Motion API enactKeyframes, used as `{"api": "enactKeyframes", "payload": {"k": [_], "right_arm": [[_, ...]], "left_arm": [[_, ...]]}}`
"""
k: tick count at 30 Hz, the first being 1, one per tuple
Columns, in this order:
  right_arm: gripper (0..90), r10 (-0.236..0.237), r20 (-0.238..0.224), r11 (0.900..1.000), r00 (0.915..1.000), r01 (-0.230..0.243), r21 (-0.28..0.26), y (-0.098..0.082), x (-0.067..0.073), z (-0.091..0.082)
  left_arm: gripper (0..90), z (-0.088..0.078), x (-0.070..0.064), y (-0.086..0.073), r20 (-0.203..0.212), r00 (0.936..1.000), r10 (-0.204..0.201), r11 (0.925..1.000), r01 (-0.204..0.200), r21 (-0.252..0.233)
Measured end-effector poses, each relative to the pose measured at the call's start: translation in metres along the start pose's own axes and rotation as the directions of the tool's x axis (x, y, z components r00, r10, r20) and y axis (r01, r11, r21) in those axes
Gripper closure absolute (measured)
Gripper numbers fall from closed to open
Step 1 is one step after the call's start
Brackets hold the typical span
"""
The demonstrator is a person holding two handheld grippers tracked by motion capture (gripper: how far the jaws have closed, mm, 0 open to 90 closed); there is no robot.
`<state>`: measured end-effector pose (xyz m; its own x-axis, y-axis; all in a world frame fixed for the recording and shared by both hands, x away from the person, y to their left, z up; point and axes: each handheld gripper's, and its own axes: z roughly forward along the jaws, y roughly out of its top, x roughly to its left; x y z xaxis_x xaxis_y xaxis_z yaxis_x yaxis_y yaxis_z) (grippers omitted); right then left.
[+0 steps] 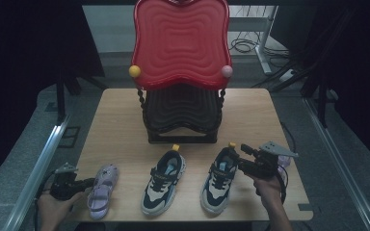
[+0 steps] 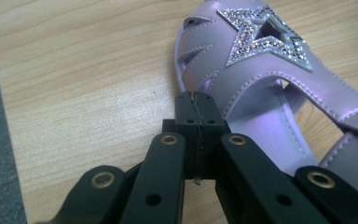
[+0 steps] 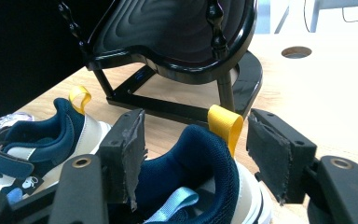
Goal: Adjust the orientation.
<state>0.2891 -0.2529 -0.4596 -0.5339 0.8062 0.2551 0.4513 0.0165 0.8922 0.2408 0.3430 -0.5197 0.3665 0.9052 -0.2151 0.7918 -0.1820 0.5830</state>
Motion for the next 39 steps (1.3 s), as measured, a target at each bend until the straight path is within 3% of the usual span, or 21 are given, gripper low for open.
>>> {"api": "enactKeyframes", "payload": {"k": [10, 32, 34, 35, 37, 39], "right_arm": [[37.6, 0.001, -0.001, 1.0, 1.0, -0.001, 0.002, 0.0, -0.001, 0.0], [37.6, 0.013, 0.01, 1.0, 0.9999, -0.013, -0.001, -0.002, -0.002, 0.0], [37.6, 0.016, 0.012, 1.0, 0.9998, -0.016, -0.002, -0.002, -0.003, 0.0], [37.6, 0.016, 0.012, 1.0, 0.9998, -0.016, -0.002, -0.002, -0.003, 0.0], [37.6, 0.014, 0.011, 1.0, 0.9998, -0.014, -0.001, -0.002, -0.003, 0.0], [37.6, 0.015, 0.011, 1.0, 0.9998, -0.015, 0.0, -0.002, -0.003, 0.0]], "left_arm": [[90.0, 0.004, 0.006, 0.015, 0.02, 0.9998, -0.002, 0.9999, 0.003, -0.011], [90.0, 0.021, -0.004, 0.048, 0.021, 0.9965, 0.081, 0.9958, -0.082, 0.041], [87.6, 0.019, -0.003, 0.049, 0.019, 0.9969, 0.077, 0.9969, -0.077, 0.018], [87.6, 0.015, -0.003, 0.049, 0.007, 0.997, 0.077, 0.9968, -0.077, -0.021], [83.5, 0.005, -0.007, 0.051, -0.009, 0.996, 0.089, 0.9888, -0.09, -0.119], [81.3, -0.003, -0.015, 0.055, -0.012, 0.9935, 0.113, 0.979, -0.113, -0.169]]}}
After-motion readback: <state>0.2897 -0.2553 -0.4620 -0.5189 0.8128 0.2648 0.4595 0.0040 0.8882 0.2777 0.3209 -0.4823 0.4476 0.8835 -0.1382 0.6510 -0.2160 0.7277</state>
